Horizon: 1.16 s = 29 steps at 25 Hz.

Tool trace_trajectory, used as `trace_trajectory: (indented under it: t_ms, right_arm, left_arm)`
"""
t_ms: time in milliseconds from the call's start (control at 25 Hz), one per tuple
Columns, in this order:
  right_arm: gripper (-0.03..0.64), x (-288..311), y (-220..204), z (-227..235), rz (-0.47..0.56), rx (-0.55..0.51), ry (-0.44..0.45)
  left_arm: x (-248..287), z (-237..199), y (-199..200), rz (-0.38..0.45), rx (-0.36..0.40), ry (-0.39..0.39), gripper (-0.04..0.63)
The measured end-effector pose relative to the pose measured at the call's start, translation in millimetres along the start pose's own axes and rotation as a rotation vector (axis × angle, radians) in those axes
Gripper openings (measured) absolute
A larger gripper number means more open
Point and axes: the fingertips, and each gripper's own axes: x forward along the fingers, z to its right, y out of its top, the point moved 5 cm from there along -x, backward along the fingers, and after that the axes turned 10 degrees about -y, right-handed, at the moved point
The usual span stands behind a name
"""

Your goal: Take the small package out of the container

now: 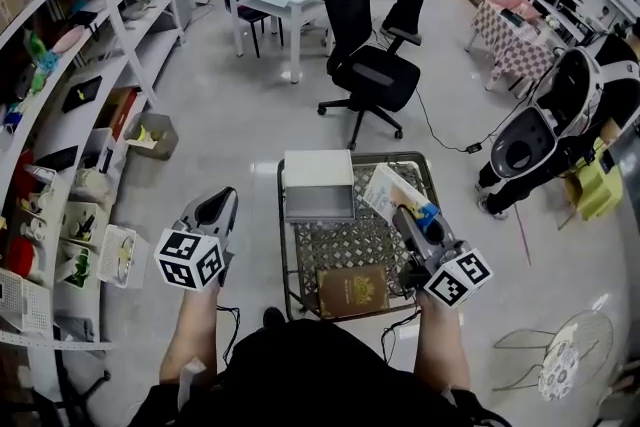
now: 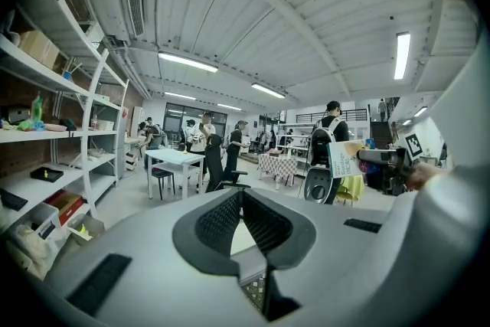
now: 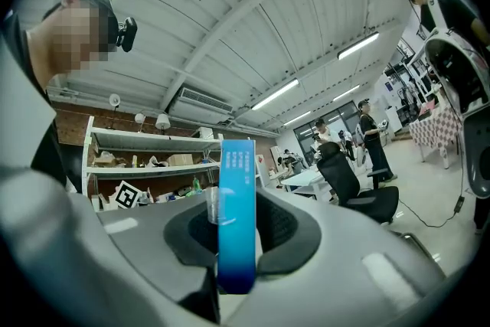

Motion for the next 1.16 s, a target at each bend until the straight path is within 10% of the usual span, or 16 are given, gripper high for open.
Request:
trace_trajectory:
  t_ms: [1160]
  right_arm:
    - [0.081,10,-10,-12,-0.013,-0.009,0.021]
  left_arm:
    - [-7,-1,-10,-0.011,-0.004,-0.007,0.020]
